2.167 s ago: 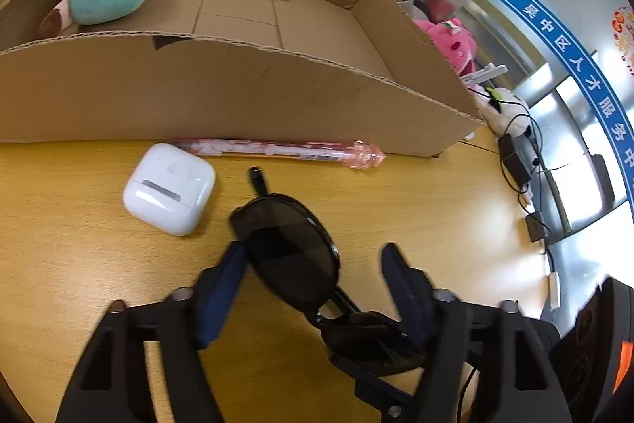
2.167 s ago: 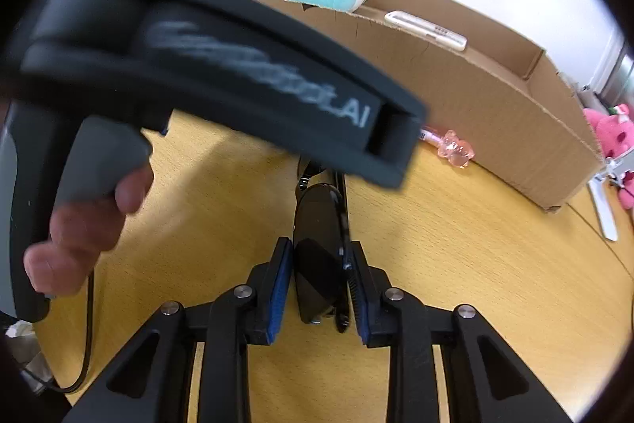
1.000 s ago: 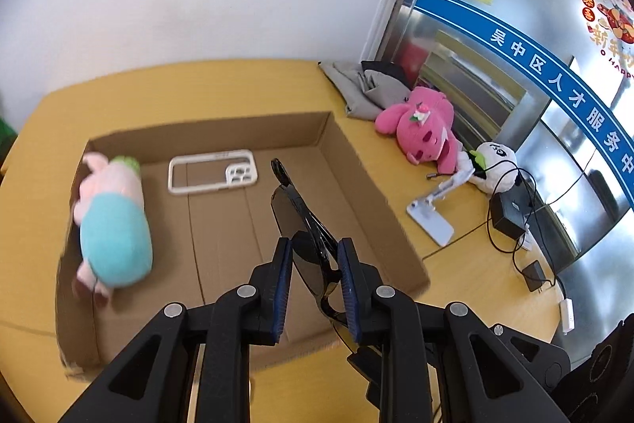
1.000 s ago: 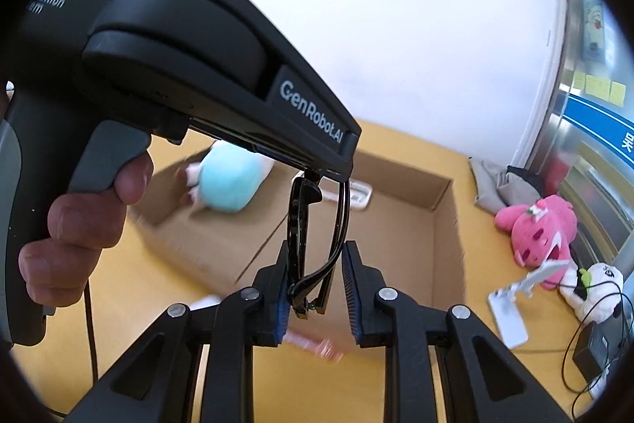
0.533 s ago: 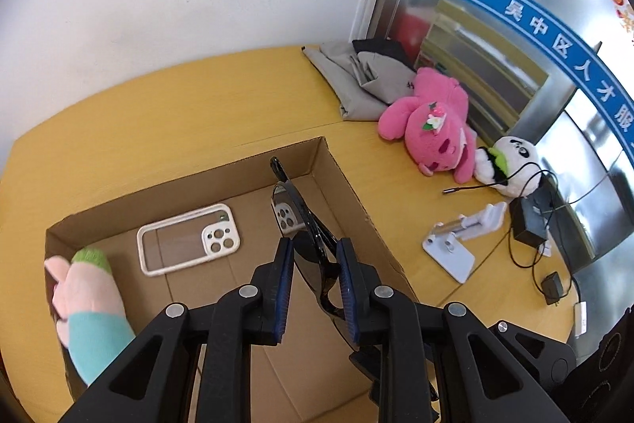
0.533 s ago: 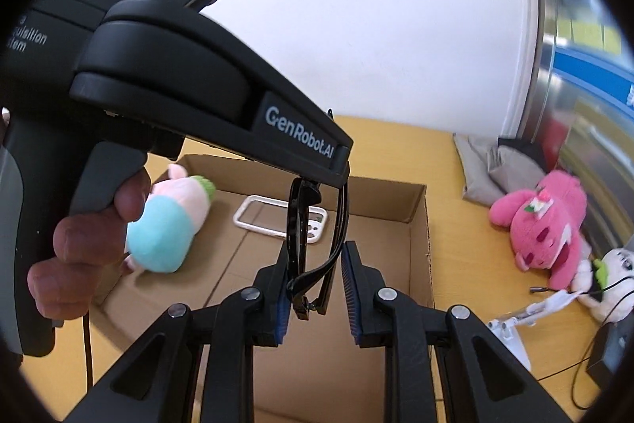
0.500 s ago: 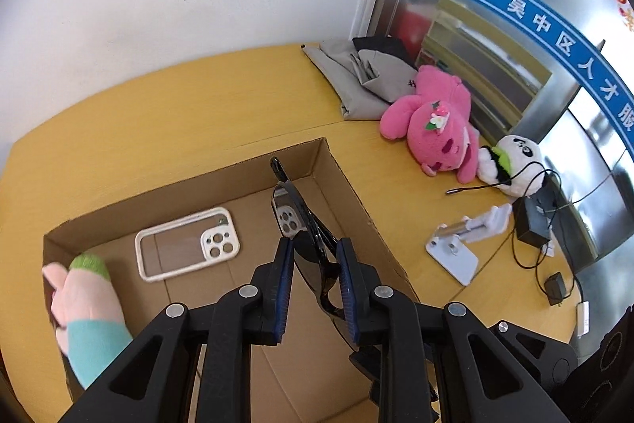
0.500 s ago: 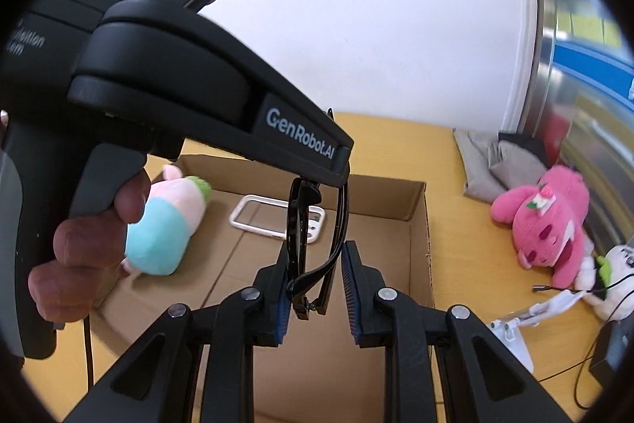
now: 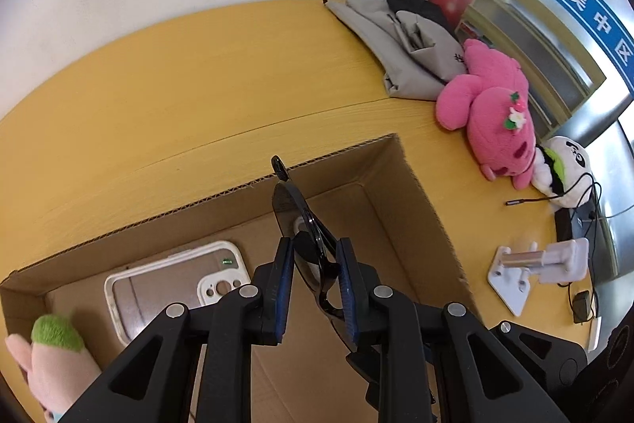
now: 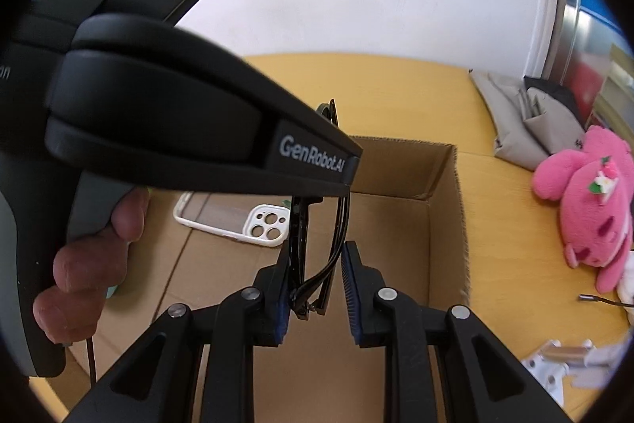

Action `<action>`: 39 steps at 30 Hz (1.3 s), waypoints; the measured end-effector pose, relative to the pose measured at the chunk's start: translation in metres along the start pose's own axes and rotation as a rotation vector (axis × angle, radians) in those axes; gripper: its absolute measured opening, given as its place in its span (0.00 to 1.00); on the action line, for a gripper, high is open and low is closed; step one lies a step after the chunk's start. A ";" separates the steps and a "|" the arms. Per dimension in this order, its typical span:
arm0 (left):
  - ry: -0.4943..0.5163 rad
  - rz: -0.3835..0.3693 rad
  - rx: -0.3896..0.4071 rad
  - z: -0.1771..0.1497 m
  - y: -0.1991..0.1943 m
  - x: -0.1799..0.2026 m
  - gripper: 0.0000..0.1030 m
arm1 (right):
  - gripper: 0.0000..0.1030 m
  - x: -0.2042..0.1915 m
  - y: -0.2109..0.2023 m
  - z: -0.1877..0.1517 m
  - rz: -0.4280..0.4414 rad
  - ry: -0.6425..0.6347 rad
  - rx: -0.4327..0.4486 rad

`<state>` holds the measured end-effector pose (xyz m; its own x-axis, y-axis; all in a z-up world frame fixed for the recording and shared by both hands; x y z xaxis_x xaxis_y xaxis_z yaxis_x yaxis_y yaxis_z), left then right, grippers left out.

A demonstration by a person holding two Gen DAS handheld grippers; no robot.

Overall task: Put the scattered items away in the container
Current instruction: 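Lift the sunglasses with the right gripper and carry them into the box, then open the right gripper to drop the sunglasses and withdraw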

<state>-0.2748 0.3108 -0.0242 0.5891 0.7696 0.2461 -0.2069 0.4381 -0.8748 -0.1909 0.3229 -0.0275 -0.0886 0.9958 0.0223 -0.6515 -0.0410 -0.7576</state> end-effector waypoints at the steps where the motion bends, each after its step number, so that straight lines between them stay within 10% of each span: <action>1: -0.002 -0.002 -0.008 0.002 0.008 -0.003 0.22 | 0.21 0.002 0.008 0.001 0.003 0.005 -0.016; 21: 0.000 0.019 -0.101 -0.010 0.080 -0.018 0.25 | 0.26 0.011 0.076 -0.031 0.085 0.086 -0.198; 23: -0.008 0.012 -0.102 -0.012 0.079 -0.019 0.41 | 0.28 0.009 0.072 -0.033 0.068 0.066 -0.183; 30: 0.015 0.016 0.068 -0.014 0.012 -0.008 0.67 | 0.58 -0.001 0.023 -0.028 0.005 0.001 -0.090; 39: 0.054 0.064 0.343 -0.093 -0.129 -0.030 0.85 | 0.69 -0.024 -0.082 -0.065 0.014 0.020 0.028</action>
<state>-0.1926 0.1881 0.0428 0.6049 0.7790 0.1653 -0.4896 0.5275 -0.6943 -0.0865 0.3079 -0.0078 -0.0829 0.9966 -0.0019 -0.6713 -0.0573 -0.7390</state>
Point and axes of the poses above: each gripper's, at about its wrist camera, not at the fingertips, and y roughly the way its jaws point, x to its right, z to its top, the point moved 4 cm from there along y, roughly the way its jaws point, and after that the axes turned 8 degrees about -y, right-handed, at the moved point
